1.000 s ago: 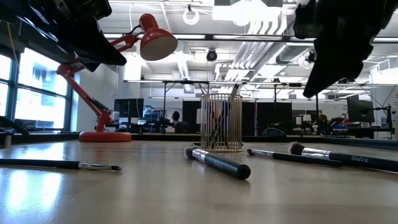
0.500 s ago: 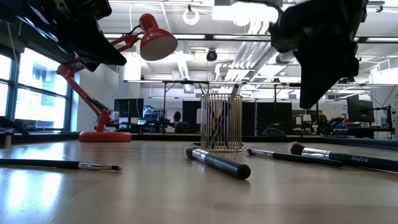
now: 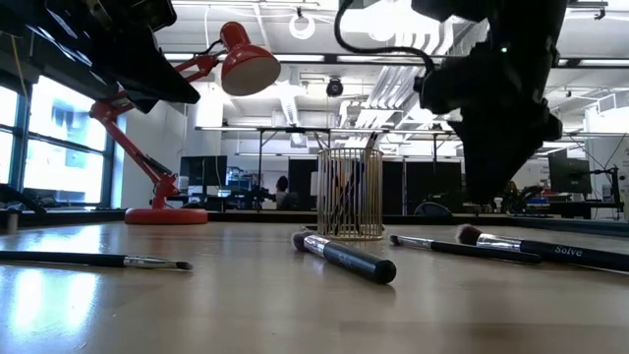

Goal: Put items in baskets/containers
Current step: Put the powder brush into the wire organizer

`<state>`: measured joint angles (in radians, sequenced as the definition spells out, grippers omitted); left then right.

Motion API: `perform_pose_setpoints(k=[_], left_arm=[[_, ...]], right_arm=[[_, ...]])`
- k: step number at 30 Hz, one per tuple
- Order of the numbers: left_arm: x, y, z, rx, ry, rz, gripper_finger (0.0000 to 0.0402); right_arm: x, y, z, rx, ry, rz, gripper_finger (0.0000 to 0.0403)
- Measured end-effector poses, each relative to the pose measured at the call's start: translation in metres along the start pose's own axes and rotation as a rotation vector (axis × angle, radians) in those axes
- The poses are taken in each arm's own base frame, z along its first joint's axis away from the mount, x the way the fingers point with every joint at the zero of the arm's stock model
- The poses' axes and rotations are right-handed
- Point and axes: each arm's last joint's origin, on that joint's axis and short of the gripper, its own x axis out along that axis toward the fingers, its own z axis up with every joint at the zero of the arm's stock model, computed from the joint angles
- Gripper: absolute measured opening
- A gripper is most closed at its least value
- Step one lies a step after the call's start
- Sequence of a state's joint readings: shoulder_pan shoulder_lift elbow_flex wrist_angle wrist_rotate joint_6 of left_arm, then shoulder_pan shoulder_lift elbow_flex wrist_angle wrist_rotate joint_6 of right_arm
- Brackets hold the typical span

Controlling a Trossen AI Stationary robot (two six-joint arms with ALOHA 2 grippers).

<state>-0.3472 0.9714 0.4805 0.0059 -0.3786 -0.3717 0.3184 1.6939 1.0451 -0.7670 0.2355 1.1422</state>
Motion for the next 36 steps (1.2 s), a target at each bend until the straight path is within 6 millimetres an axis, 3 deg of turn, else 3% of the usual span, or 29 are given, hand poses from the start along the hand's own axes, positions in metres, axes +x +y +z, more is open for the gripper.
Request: perform_pose_setpoints(k=[7, 15, 23, 27, 30, 36], left_arm=[[0.0, 0.0, 0.0, 0.0, 0.0, 0.0, 0.0], [0.0, 0.0, 0.0, 0.0, 0.001, 0.0, 0.0], [0.0, 0.0, 0.0, 0.0, 0.001, -0.002, 0.0], [0.0, 0.0, 0.0, 0.0, 0.0, -0.002, 0.0], [0.0, 0.0, 0.0, 0.0, 0.0, -0.001, 0.0], [0.0, 0.0, 0.0, 0.0, 0.0, -0.002, 0.0]], right_arm=[[0.014, 0.005, -0.001, -0.026, 0.006, -0.009, 0.0122], [0.018, 0.008, -0.001, -0.046, 0.003, 0.006, 0.0113], [0.037, 0.002, -0.01, -0.028, 0.004, 0.089, 0.0084], [0.045, -0.006, -0.015, -0.027, -0.012, 0.085, 0.0048], [0.046, -0.007, -0.019, -0.09, -0.012, 0.074, 0.0013], [0.038, -0.002, -0.023, -0.285, -0.009, 0.101, 0.0018]])
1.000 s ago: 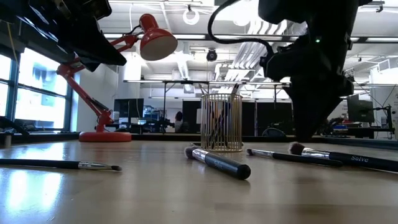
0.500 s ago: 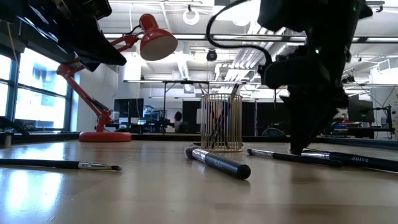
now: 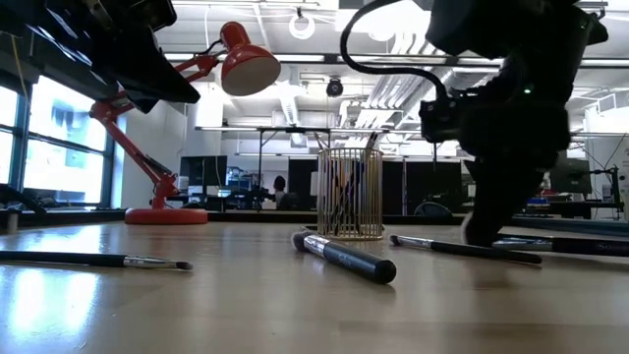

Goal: Put items in baskets/containers
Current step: Put the powder brush into the wire organizer

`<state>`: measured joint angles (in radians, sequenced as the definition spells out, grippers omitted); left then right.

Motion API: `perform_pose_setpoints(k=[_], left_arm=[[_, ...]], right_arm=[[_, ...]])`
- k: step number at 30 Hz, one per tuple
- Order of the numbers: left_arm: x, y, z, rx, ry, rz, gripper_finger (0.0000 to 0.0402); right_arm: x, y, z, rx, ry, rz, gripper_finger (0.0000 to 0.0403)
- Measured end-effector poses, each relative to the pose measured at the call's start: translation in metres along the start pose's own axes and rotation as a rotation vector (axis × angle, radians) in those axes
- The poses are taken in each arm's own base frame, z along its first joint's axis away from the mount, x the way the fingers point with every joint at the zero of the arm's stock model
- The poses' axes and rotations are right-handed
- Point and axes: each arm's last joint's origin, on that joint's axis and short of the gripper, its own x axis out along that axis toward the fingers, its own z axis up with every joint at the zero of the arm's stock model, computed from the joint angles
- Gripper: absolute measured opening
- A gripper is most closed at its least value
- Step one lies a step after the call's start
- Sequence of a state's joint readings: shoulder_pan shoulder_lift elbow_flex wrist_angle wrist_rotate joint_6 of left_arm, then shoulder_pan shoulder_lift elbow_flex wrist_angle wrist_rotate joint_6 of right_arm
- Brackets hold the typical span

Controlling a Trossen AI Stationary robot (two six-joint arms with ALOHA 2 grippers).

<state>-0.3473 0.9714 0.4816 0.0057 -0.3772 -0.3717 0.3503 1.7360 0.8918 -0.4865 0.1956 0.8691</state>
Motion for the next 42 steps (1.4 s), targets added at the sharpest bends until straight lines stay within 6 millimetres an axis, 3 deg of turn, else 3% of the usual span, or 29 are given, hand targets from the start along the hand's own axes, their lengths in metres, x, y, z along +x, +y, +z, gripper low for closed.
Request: perform_pose_setpoints(k=[5, 9, 19, 23, 28, 34, 39, 42], left_arm=[[0.0, 0.0, 0.0, 0.0, -0.001, 0.0, 0.0], [0.0, 0.0, 0.0, -0.001, -0.001, 0.0, 0.0], [0.0, 0.0, 0.0, -0.005, -0.002, -0.001, 0.0], [0.0, 0.0, 0.001, -0.006, -0.006, -0.002, 0.0], [0.0, -0.001, 0.003, -0.015, -0.027, -0.01, 0.0], [0.0, -0.002, 0.005, -0.021, -0.044, -0.022, 0.0], [0.0, -0.001, 0.005, -0.017, -0.051, 0.008, 0.0], [0.0, -0.001, 0.005, -0.017, -0.057, 0.021, 0.0]], right_arm=[[-0.015, -0.004, -0.005, -0.02, 0.018, 0.005, 0.0008], [-0.038, -0.008, -0.004, -0.027, -0.089, -0.033, 0.0005], [-0.106, -0.026, 0.008, -0.03, -0.587, -0.16, 0.0003], [-0.122, -0.026, 0.021, -0.026, -0.817, -0.215, 0.0003], [-0.116, -0.028, 0.043, -0.094, -1.055, -0.123, 0.0002], [-0.107, -0.054, 0.045, -0.056, -1.338, -0.023, 0.0001], [-0.093, -0.076, 0.05, -0.055, -1.447, 0.109, 0.0001], [-0.078, -0.077, 0.059, -0.091, -1.445, 0.131, 0.0001]])
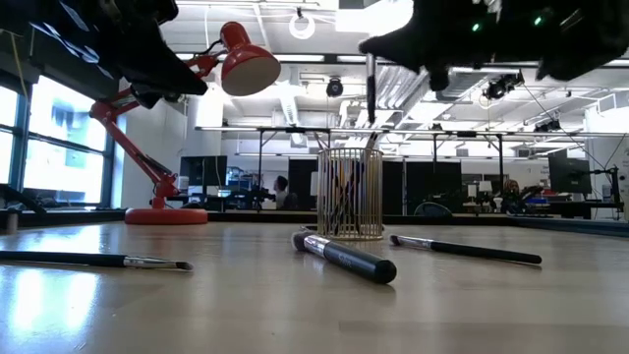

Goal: Put items in baskets/containers
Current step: Put the powder brush into the wire organizer, then put the eyeshadow brush into the wire organizer

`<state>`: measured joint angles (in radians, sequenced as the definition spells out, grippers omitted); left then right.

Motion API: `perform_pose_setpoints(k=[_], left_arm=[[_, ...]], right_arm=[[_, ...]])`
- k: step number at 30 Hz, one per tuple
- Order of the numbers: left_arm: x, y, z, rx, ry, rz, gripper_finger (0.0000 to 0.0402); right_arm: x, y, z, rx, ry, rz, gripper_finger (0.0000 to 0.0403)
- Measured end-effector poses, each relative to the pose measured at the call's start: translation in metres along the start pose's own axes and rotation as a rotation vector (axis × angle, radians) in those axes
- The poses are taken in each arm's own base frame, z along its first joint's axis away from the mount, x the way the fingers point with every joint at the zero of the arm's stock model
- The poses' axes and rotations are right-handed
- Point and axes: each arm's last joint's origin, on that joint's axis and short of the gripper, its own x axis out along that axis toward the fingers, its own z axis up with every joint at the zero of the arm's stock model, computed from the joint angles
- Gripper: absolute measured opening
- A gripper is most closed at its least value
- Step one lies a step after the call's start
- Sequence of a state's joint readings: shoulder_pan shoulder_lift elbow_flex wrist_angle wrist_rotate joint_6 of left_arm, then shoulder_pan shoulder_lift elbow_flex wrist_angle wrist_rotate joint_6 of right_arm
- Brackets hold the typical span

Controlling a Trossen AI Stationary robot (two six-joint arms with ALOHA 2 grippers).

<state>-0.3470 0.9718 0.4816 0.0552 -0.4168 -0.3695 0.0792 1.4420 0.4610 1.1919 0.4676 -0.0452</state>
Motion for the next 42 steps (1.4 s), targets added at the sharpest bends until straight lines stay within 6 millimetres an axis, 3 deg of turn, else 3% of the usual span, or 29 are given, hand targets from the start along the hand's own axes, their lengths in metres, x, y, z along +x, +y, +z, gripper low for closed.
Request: perform_pose_setpoints(k=[6, 11, 27, 35, 42], left_arm=[[0.0, 0.0, 0.0, 0.001, -0.003, 0.001, 0.0], [0.0, 0.001, 0.0, 0.001, -0.01, 0.022, 0.0], [0.0, 0.001, 0.0, 0.001, -0.009, 0.018, 0.0], [0.0, 0.001, 0.0, 0.001, -0.008, 0.019, 0.0], [0.0, 0.001, -0.001, 0.006, 0.003, 0.023, 0.0]], right_arm=[[0.019, 0.006, -0.027, -0.058, 0.073, 0.043, 0.0001], [0.022, 0.01, -0.043, -0.092, 0.125, 0.061, 0.0004], [0.022, 0.01, -0.046, -0.112, 0.141, 0.046, 0.008], [0.01, 0.022, -0.024, -0.205, 0.139, 0.004, 0.0087], [-0.027, 0.032, 0.001, -0.163, 0.343, -0.012, 0.0073]])
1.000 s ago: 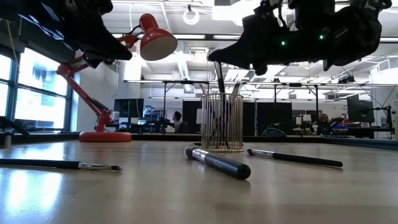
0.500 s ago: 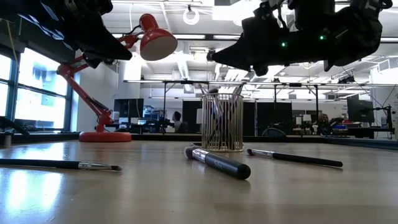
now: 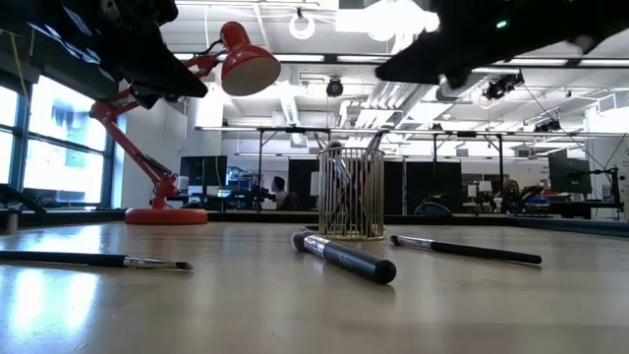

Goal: Put items in baskets/containers
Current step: Put the eyeshadow brush into the wire organizer

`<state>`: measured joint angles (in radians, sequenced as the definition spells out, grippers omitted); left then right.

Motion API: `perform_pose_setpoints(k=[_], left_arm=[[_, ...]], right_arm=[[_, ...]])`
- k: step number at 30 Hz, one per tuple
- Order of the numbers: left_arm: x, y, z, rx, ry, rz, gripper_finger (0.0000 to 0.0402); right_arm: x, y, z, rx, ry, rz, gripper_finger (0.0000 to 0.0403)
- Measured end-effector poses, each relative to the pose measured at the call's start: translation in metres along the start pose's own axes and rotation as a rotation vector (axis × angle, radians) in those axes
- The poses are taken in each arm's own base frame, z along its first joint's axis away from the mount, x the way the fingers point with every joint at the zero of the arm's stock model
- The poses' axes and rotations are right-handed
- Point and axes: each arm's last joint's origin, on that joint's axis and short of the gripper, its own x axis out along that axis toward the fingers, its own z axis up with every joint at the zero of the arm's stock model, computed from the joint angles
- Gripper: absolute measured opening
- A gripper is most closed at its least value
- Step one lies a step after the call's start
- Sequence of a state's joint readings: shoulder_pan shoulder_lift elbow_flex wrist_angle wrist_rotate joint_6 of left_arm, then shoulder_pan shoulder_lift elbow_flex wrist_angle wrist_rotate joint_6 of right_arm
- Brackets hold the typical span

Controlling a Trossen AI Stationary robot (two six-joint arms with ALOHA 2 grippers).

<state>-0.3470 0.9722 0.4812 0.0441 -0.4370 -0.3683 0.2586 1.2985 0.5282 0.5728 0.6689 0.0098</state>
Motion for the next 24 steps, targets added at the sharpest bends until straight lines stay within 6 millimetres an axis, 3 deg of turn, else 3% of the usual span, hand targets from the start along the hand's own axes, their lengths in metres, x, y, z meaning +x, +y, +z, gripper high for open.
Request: perform_pose_setpoints(k=[7, 12, 17, 24], left_arm=[[0.0, 0.0, 0.0, 0.0, -0.002, 0.0, 0.0], [0.0, -0.001, 0.003, -0.018, -0.031, -0.011, 0.0], [0.009, -0.008, 0.007, -0.027, -0.011, -0.046, 0.0], [0.037, -0.03, 0.025, 0.149, 0.179, 0.0, 0.0]], right_arm=[[-0.047, -0.008, 0.007, 0.217, 0.148, 0.073, 0.0056], [-0.068, -0.009, -0.004, 0.287, 0.296, 0.109, 0.0027], [-0.074, -0.008, -0.024, 0.304, 0.476, 0.076, 0.0004], [-0.067, 0.005, -0.048, 0.358, 0.698, 0.102, 0.0002]])
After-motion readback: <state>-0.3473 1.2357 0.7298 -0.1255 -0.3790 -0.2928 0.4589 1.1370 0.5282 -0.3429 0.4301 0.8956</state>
